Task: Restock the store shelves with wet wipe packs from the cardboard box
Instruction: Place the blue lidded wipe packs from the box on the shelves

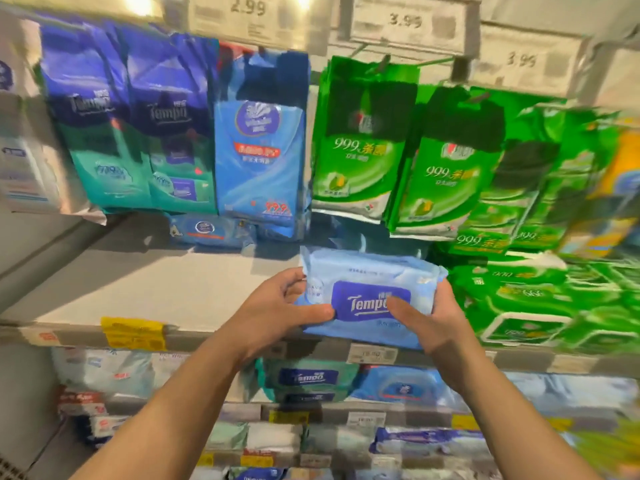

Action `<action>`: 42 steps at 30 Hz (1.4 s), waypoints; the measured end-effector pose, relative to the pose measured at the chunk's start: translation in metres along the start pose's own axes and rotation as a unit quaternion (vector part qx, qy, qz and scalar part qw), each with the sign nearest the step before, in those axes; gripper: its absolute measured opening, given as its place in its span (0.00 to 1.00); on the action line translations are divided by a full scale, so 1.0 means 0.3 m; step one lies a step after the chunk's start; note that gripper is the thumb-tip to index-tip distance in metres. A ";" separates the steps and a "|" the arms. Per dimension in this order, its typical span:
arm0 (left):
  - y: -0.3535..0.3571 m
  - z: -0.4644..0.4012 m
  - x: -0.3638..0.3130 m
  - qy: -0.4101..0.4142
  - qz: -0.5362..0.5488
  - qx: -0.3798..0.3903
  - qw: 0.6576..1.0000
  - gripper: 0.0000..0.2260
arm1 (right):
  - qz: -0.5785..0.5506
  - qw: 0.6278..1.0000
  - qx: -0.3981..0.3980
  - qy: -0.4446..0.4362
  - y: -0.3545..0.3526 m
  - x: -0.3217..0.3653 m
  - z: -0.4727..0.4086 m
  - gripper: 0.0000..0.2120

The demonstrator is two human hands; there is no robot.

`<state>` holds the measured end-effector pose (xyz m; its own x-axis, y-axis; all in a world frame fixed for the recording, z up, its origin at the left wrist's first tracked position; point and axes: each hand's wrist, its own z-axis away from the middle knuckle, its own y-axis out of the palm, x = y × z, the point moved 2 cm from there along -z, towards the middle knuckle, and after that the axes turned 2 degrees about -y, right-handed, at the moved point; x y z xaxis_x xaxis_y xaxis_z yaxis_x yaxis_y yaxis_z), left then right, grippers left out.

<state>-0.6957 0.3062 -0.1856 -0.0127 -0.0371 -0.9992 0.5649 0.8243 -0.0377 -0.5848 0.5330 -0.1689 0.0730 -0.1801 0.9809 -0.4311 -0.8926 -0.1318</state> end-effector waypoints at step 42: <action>0.238 -0.172 0.027 -0.015 -0.383 -0.074 0.921 0.38 | 0.408 0.902 -0.031 -0.136 -0.064 -0.158 -0.013 0.02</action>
<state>-0.6982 0.3940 -0.1969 -0.3377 -0.6529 -0.6780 0.2813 0.6174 -0.7346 -0.5835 0.5605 -0.2124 -0.0771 -0.8693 0.4882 -0.4908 -0.3932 -0.7775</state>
